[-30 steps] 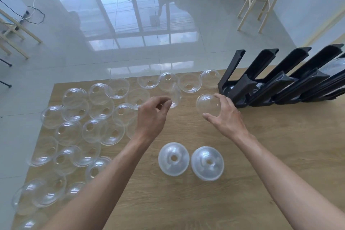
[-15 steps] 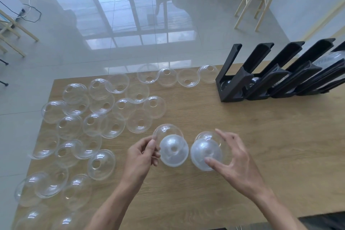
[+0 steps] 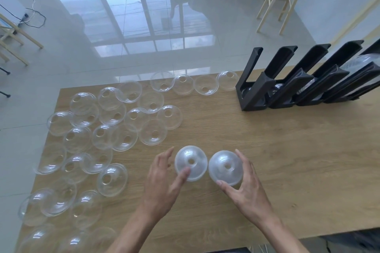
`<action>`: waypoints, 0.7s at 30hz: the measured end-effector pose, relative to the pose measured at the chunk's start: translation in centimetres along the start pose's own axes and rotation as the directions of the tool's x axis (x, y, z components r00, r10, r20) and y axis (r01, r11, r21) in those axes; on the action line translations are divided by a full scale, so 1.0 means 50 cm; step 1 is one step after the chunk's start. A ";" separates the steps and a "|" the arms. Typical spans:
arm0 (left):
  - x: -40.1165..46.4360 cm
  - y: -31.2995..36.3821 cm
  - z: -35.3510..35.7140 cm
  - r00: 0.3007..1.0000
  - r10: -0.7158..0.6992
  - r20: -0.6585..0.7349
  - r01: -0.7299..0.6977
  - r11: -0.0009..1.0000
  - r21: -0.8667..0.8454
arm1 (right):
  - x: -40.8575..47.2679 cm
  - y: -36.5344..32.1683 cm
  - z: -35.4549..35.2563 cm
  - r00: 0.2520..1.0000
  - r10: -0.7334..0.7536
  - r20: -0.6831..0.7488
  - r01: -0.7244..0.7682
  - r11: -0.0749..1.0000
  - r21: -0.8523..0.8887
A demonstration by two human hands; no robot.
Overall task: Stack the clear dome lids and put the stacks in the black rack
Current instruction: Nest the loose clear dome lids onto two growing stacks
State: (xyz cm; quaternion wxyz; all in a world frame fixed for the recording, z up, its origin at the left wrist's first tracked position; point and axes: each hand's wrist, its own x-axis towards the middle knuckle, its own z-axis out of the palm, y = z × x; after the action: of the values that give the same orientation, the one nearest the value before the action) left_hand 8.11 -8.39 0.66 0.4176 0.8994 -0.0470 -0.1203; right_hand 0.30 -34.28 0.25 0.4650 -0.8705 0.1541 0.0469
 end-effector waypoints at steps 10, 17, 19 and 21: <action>0.041 0.016 0.025 0.986 0.141 0.084 -0.156 0.963 0.218 | 0.024 0.014 -0.003 0.997 -0.070 0.011 0.071 0.997 -0.015; 0.047 0.023 0.018 0.992 0.082 0.092 -0.100 0.970 0.221 | 0.029 0.008 -0.007 0.998 -0.059 0.025 0.059 0.998 0.018; 0.051 0.029 0.009 0.994 0.066 0.085 -0.086 0.961 0.262 | 0.035 0.000 -0.015 0.999 -0.050 0.010 0.050 0.999 0.020; 0.066 0.039 -0.005 0.996 0.073 0.049 -0.084 0.955 0.283 | 0.055 -0.015 -0.029 0.999 -0.034 -0.021 0.034 0.999 0.021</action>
State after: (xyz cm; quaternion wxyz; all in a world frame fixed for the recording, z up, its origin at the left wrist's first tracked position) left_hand 11.41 -10.07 1.69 0.2870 0.9452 -0.1074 -0.1130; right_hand 3.06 -35.72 1.06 0.4734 -0.8685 0.1444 0.0285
